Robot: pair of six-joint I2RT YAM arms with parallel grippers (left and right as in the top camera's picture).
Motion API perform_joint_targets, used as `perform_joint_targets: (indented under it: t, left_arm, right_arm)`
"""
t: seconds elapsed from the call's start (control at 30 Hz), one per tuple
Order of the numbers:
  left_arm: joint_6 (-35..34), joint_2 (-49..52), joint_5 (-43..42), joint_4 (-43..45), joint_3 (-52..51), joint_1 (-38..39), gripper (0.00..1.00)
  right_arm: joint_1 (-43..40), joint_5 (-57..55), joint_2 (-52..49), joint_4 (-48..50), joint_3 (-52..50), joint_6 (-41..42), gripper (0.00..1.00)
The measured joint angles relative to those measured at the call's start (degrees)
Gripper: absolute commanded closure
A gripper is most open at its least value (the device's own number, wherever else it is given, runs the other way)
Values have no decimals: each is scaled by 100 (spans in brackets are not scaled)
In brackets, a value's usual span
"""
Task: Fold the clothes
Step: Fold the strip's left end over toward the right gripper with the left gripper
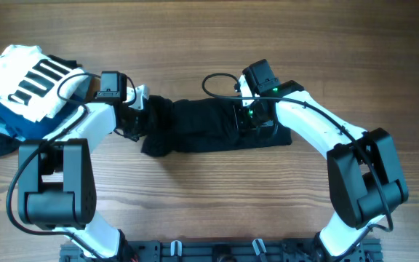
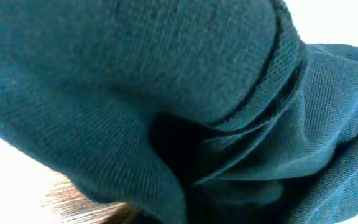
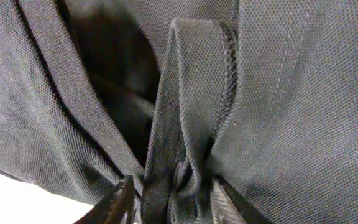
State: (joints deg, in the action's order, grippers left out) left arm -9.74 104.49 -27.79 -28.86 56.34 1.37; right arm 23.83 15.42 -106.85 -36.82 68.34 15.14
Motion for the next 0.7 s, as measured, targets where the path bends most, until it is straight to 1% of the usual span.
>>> perform_joint_targets:
  t: [0.1, 0.27, 0.4, 0.47, 0.53, 0.63, 0.7]
  left_arm:
    - [-15, -13, -85, -208, 2, -146, 96]
    - [-15, -363, -79, -1158, 415, -658, 96]
    - [-13, -796, 46, -1419, 675, -671, 96]
    - [-13, -894, 315, -1757, 758, -673, 96]
    - [-15, -905, 485, -1996, 848, -673, 95]
    - [-11, -916, 741, -2621, 1366, -673, 95]
    - [-13, -925, 804, -2916, 1729, -671, 94]
  right_arm:
    - [0, 0, 0, -9, -2, 28, 63]
    - [0, -4, 0, -39, -2, 48, 62]
    - [-31, -2, 4, -221, 11, 50, 62]
    - [-216, -4, 79, -435, 55, 44, 59]
    - [-577, -9, 389, -570, 162, -55, 58]
    - [-1102, -76, 855, -984, 297, -284, 57]
    - [-1283, -295, 881, -1211, 306, -306, 55]
